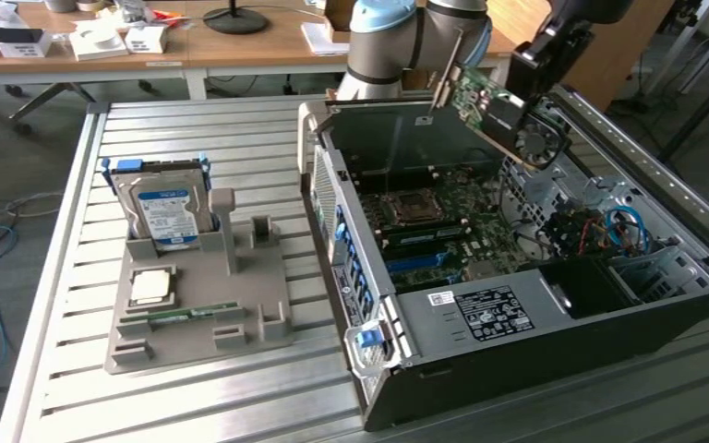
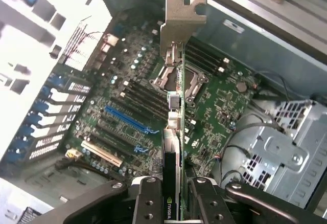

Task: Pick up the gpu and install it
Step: 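Insert the gpu into the slot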

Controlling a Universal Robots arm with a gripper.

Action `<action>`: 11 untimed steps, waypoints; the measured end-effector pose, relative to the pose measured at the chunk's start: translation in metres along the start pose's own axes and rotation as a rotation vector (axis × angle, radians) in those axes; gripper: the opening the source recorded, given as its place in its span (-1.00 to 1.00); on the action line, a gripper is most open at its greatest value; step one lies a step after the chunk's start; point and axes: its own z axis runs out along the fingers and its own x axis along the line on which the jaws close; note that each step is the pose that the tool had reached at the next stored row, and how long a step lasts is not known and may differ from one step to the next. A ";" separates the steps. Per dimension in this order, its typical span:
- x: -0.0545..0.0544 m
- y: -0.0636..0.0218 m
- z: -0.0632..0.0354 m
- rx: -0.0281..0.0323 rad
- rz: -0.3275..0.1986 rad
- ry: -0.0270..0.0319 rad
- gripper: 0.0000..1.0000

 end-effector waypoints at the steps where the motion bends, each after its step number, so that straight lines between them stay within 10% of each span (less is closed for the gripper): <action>1: 0.000 0.0000 0.0001 0.0001 -0.016 0.0014 -0.47; 11: 0.000 -0.0001 0.0011 0.0001 -0.166 0.0152 -0.47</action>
